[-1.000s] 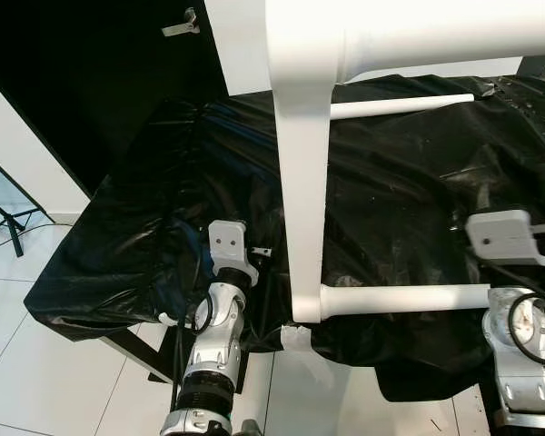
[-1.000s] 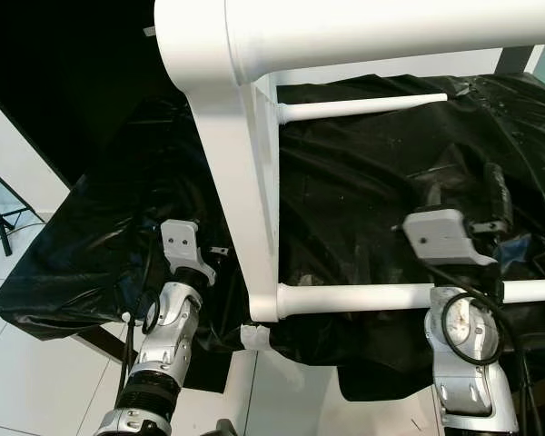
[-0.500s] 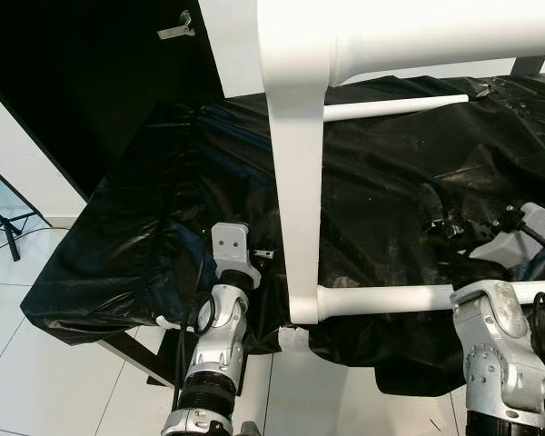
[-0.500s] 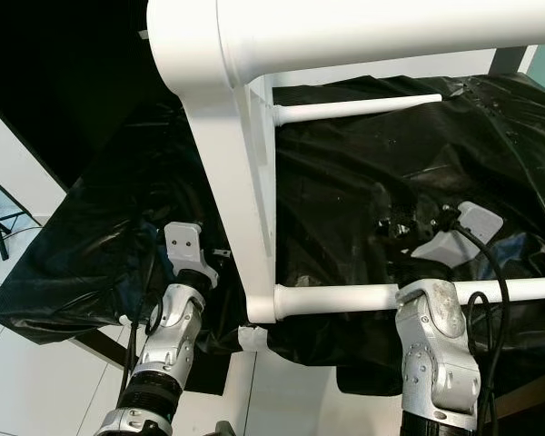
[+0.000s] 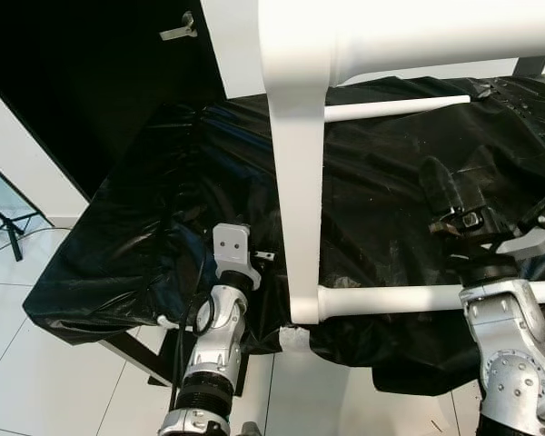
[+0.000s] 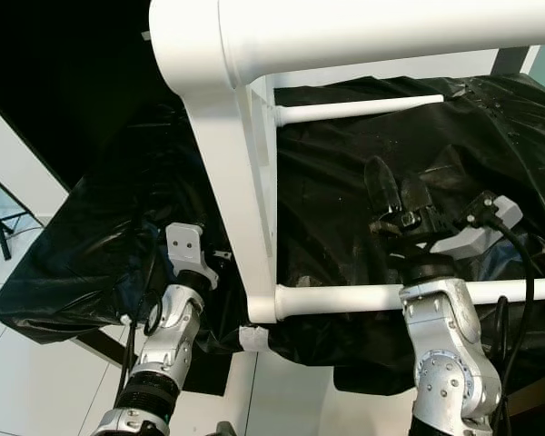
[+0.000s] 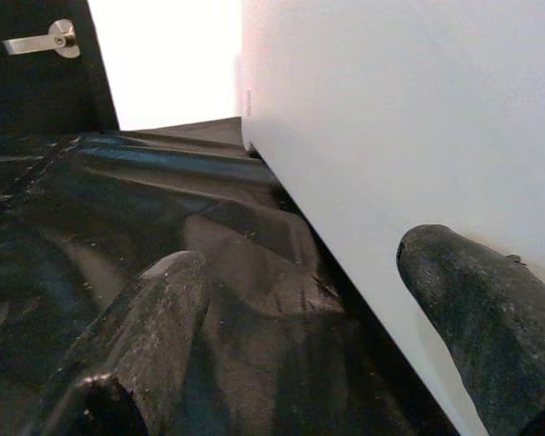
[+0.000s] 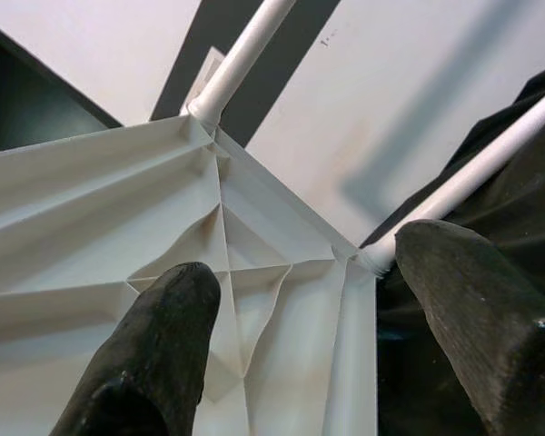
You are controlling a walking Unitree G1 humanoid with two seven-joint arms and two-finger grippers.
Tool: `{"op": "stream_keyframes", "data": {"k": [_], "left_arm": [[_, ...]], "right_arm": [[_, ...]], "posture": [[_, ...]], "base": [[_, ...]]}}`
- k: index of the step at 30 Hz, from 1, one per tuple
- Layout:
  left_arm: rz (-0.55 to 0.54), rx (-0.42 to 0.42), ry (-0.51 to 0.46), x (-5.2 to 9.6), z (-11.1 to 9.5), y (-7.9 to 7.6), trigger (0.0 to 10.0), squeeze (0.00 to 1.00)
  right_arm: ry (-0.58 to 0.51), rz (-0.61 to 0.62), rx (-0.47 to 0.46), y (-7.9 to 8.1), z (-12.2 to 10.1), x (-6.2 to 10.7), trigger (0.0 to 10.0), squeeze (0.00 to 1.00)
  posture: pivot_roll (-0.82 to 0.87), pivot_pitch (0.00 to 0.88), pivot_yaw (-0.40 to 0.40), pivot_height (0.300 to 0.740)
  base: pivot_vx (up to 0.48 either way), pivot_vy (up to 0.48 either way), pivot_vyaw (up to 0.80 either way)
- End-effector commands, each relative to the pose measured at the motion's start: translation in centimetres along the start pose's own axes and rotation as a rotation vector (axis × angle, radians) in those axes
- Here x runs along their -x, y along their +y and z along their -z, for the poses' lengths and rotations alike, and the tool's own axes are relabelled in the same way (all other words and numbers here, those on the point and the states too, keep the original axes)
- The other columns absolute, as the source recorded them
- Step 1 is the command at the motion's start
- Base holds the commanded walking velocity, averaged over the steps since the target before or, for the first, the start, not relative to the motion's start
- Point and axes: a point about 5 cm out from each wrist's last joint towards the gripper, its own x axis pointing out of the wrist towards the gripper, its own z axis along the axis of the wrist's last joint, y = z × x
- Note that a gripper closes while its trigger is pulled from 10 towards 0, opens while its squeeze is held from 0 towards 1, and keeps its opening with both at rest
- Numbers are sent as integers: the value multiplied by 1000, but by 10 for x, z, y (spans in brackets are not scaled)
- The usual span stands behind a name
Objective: Building children table
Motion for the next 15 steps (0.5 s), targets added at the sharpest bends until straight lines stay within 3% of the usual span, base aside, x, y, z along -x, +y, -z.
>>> {"op": "stream_keyframes", "data": {"k": [1, 5, 11, 15], "left_arm": [[24, 11, 42, 10, 12, -5, 10000, 0], [35, 12, 42, 8, 13, -7, 10000, 0], [41, 12, 43, 7, 13, -8, 10000, 0], [40, 11, 43, 8, 13, -8, 10000, 0]], "right_arm": [[-8, -20, -71, 5, -1, 3, 10000, 0], [-25, -13, -160, 2, -4, 6, 10000, 0], [-43, -39, -99, 3, -14, 2, 10000, 0], [-54, -56, -106, 7, -16, -1, 10000, 0]], "posture": [[12, 0, 123, 740], [3, 0, 128, 740], [7, 0, 125, 740], [10, 0, 124, 740]], "base": [[0, 0, 0], [0, 0, 0], [0, 0, 0], [0, 0, 0]]}}
